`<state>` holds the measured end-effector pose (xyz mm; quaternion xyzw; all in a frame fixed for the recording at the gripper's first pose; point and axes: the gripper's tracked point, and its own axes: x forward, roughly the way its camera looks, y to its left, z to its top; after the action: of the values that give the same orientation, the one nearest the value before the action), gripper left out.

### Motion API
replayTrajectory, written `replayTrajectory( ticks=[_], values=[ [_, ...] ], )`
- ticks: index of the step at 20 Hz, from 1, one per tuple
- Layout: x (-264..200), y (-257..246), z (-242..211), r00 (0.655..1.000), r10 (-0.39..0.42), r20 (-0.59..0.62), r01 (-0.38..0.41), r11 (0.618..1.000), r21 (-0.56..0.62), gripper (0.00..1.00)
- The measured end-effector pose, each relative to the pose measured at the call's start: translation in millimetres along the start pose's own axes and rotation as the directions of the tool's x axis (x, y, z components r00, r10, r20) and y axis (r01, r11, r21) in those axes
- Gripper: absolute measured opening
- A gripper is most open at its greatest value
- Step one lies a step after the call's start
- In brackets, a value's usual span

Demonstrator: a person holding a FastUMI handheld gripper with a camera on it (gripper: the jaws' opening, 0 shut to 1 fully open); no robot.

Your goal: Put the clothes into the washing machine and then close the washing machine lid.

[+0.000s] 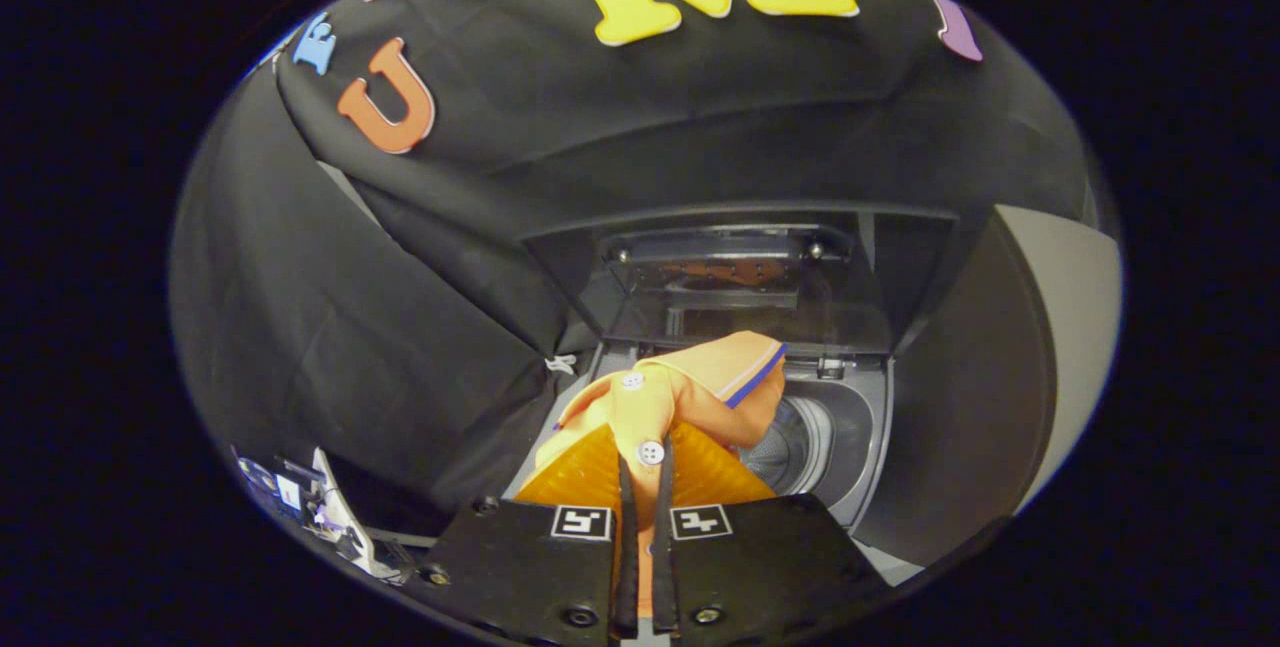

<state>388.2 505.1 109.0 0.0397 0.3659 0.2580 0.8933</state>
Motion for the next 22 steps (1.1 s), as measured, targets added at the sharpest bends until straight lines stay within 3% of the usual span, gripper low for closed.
replayTrajectory(
  ticks=[10, 14, 22],
  values=[
    [91, -39, -25, 0.978, -0.156, -0.141, 0.158, 0.987, 0.001, 0.09],
    [105, -46, -46, 0.960, -0.189, -0.207, 0.196, 0.981, 0.013, 0.09],
    [104, -55, -38, 0.955, -0.231, -0.187, 0.244, 0.968, 0.050, 0.11]
  ],
)
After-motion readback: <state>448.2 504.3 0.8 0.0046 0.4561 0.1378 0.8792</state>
